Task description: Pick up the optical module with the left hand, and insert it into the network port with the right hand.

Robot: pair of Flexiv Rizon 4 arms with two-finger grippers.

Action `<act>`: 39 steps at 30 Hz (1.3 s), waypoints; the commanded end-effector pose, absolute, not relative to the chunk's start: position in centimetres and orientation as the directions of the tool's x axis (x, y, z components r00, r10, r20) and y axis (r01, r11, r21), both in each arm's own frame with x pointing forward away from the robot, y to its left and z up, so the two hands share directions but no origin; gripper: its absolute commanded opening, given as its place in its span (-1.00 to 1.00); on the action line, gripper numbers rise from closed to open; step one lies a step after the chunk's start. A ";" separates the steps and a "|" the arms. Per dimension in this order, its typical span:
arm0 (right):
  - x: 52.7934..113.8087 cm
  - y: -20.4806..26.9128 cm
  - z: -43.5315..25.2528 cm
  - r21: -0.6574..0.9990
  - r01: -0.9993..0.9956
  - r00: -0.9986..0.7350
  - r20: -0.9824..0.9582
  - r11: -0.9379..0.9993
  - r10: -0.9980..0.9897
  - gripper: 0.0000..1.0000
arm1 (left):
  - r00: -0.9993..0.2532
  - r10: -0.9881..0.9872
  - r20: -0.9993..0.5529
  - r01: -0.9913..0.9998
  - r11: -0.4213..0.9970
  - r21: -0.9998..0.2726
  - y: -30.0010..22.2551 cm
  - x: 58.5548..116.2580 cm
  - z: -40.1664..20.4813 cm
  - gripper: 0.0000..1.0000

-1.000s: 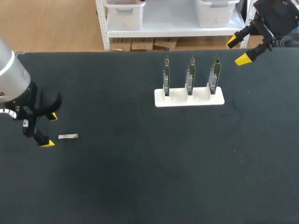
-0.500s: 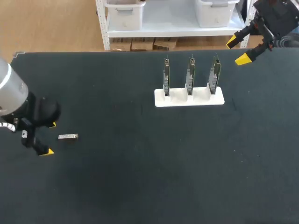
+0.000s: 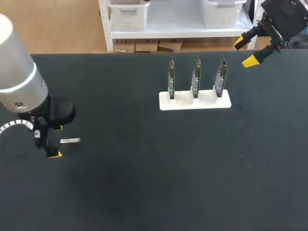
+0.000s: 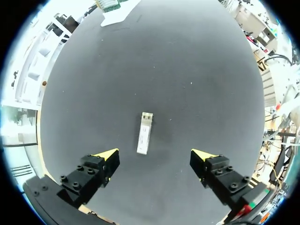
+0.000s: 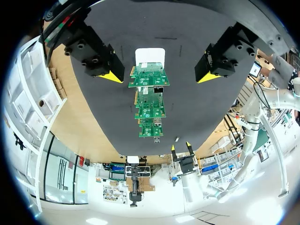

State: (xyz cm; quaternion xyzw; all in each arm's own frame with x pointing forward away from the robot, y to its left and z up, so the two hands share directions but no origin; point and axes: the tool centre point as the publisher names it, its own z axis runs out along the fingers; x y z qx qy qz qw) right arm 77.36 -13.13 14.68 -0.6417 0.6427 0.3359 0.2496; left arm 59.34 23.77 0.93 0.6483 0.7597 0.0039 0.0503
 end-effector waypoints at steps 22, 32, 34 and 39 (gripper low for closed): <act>77.3 -13.1 14.7 0.110 -0.993 -0.052 -0.752 -0.048 -0.657 1.00 | -0.153 0.981 -0.122 0.984 0.163 0.074 23.1 59.5 -0.7 1.00; 77.3 -13.1 14.7 0.110 -0.993 -0.052 -0.752 -0.048 -0.657 1.00 | -0.141 0.985 -0.099 0.985 0.149 0.081 23.0 59.2 -1.3 1.00; 77.3 -13.1 14.7 0.110 -0.993 -0.052 -0.752 -0.048 -0.657 1.00 | -0.141 0.985 -0.099 0.985 0.149 0.082 23.0 59.2 -1.3 1.00; 77.3 -13.1 14.7 0.110 -0.993 -0.052 -0.752 -0.048 -0.657 1.00 | -0.141 0.986 -0.092 0.985 0.148 0.083 22.9 59.3 -1.3 1.00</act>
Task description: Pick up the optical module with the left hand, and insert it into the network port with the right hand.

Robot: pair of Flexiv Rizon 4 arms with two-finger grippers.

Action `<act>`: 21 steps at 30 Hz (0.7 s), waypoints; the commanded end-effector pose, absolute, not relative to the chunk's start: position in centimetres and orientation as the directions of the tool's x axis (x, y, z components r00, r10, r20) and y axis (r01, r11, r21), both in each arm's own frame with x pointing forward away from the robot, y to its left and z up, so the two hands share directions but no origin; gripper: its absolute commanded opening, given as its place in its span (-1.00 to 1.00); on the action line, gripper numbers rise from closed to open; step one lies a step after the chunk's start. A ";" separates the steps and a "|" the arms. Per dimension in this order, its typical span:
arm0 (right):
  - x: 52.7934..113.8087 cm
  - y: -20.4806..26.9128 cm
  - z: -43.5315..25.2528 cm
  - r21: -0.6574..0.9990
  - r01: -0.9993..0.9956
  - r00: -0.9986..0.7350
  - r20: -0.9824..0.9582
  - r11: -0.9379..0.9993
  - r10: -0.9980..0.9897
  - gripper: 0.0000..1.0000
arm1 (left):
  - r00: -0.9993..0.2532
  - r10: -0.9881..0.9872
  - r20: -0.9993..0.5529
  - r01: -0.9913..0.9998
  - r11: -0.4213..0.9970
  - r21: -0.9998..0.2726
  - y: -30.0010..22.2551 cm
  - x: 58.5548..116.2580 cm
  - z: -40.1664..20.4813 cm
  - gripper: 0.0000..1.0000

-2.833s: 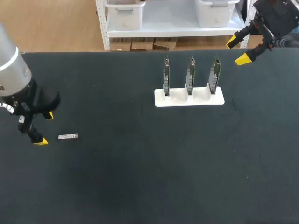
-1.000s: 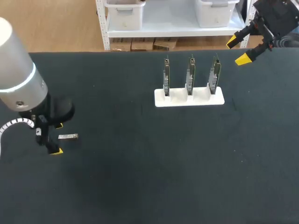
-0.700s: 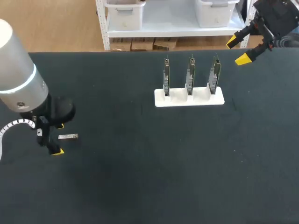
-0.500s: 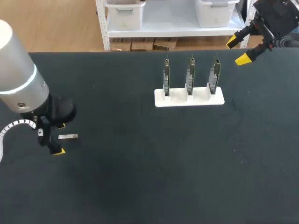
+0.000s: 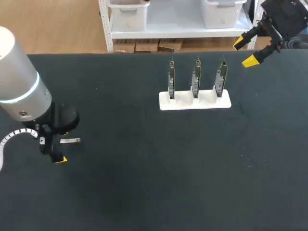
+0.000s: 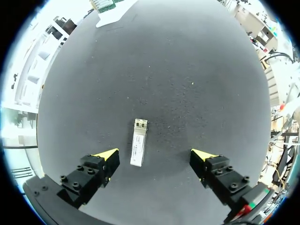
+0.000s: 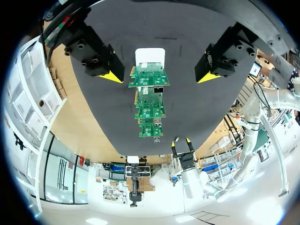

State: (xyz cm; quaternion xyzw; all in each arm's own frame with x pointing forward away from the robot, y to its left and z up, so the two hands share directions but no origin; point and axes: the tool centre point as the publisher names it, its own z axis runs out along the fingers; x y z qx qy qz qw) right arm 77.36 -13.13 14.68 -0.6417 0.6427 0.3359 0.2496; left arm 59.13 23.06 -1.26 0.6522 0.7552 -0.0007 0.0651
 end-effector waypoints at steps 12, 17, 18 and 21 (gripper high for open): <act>77.3 -13.1 14.7 0.110 -0.993 -0.052 -0.752 -0.048 -0.657 1.00 | -0.127 0.988 -0.087 0.987 0.135 0.090 22.3 59.8 -1.5 1.00; 77.3 -13.1 14.7 0.110 -0.993 -0.052 -0.752 -0.048 -0.657 1.00 | -0.120 0.990 -0.077 0.987 0.127 0.099 22.3 60.1 -1.3 1.00; 77.3 -13.1 14.7 0.110 -0.993 -0.052 -0.752 -0.048 -0.657 1.00 | -0.117 0.990 -0.072 0.987 0.124 0.101 22.3 60.1 -1.3 1.00; 77.3 -13.1 14.7 0.110 -0.993 -0.052 -0.752 -0.048 -0.657 1.00 | -0.116 0.991 -0.066 0.987 0.122 0.100 22.4 60.2 -1.4 1.00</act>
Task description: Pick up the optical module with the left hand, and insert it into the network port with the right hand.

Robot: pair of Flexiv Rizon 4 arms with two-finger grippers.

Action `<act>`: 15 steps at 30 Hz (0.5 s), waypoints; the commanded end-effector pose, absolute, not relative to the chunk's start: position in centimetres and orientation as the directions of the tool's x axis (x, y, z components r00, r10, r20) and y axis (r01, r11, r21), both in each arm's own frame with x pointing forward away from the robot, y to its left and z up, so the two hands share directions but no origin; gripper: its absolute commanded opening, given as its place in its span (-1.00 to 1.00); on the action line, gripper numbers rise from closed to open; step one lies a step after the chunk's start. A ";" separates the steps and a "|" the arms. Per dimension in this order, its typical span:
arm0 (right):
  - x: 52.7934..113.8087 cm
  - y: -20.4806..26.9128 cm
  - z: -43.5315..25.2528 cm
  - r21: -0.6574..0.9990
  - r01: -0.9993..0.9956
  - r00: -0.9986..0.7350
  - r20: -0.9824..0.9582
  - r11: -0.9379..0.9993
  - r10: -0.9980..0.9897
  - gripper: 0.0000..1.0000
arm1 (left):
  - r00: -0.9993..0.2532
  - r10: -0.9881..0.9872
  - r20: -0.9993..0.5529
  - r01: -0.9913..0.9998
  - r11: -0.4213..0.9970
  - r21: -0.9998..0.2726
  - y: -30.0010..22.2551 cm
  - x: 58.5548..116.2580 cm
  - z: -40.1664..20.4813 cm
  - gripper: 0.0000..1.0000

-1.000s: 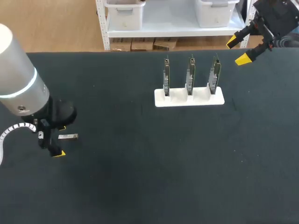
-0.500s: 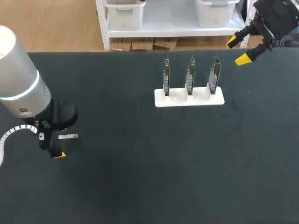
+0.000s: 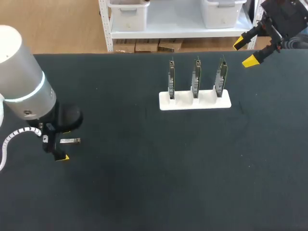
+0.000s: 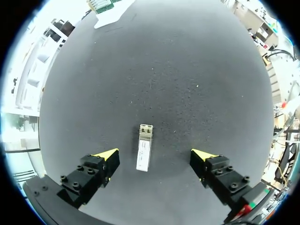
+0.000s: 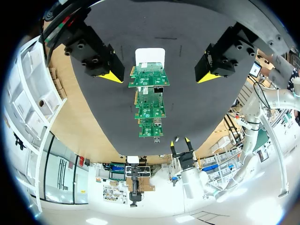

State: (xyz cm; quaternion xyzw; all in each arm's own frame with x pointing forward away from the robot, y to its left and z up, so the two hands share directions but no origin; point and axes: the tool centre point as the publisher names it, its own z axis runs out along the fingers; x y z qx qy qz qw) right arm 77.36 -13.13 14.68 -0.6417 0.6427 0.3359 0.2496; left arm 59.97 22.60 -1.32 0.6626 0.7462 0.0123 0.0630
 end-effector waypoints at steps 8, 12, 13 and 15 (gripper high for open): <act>77.3 -13.1 14.7 0.110 -0.993 -0.052 -0.752 -0.048 -0.657 1.00 | -0.115 0.992 -0.051 0.988 0.120 0.093 22.6 60.4 -1.6 1.00; 77.3 -13.1 14.7 0.110 -0.993 -0.052 -0.752 -0.048 -0.657 1.00 | -0.122 0.991 -0.046 0.988 0.125 0.087 22.7 60.6 -1.7 1.00; 77.3 -13.1 14.7 0.110 -0.993 -0.052 -0.752 -0.048 -0.657 1.00 | -0.123 0.991 -0.046 0.988 0.126 0.086 22.7 60.7 -1.8 1.00; 77.3 -13.1 14.7 0.110 -0.993 -0.052 -0.752 -0.048 -0.657 1.00 | -0.124 0.991 -0.045 0.988 0.127 0.084 22.7 60.7 -1.8 1.00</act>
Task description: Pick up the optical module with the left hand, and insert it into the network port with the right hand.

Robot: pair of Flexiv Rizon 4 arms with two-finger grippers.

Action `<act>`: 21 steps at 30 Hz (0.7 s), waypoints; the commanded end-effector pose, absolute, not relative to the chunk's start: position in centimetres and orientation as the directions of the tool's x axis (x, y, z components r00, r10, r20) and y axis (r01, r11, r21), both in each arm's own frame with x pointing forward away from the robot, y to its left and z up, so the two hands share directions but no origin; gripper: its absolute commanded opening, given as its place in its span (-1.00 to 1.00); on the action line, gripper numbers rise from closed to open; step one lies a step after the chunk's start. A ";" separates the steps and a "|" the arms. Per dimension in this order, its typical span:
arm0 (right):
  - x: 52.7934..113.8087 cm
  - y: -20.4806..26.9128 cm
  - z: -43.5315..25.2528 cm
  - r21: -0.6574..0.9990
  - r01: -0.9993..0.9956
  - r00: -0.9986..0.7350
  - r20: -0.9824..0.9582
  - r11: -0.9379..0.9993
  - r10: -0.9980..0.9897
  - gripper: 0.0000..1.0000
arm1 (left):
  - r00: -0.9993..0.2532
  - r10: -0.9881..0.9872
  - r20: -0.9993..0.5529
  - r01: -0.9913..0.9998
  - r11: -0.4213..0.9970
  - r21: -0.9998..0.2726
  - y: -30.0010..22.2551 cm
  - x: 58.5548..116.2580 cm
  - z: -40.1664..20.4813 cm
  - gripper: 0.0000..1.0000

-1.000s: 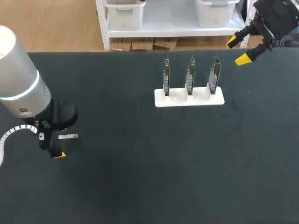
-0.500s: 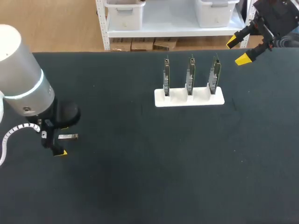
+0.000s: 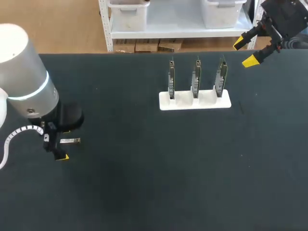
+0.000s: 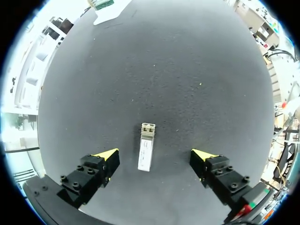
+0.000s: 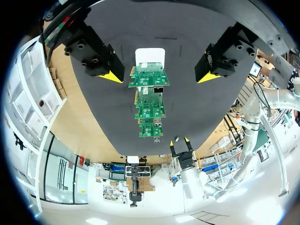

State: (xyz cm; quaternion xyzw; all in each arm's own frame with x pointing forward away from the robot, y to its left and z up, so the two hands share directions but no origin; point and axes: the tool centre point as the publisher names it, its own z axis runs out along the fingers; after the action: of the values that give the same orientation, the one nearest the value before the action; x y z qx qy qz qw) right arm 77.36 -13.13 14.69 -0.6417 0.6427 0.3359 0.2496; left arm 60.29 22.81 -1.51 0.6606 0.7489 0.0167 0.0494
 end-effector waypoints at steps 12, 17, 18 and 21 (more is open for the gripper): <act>77.3 -13.1 14.7 0.110 -0.993 -0.052 -0.752 -0.048 -0.657 1.00 | -0.125 0.992 -0.034 0.989 0.128 0.068 22.7 60.9 -2.0 -1.00; 77.3 -13.1 14.7 0.110 -0.993 -0.052 -0.752 -0.048 -0.657 1.00 | -0.134 0.991 -0.021 0.989 0.135 0.063 22.8 61.0 -2.1 -1.00; 77.3 -13.1 14.7 0.110 -0.993 -0.052 -0.752 -0.048 -0.657 1.00 | -0.134 0.991 -0.020 0.989 0.135 0.062 22.8 61.0 -2.1 -1.00; 77.3 -13.1 14.7 0.110 -0.993 -0.052 -0.752 -0.048 -0.657 1.00 | -0.136 0.991 -0.022 0.989 0.137 0.058 22.9 61.0 -2.2 -1.00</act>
State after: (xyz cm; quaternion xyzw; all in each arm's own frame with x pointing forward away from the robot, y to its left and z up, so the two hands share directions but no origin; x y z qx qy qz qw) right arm 77.36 -13.13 14.68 -0.6417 0.6427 0.3359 0.2496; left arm 60.64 22.91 -1.90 0.6566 0.7534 0.0156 0.0306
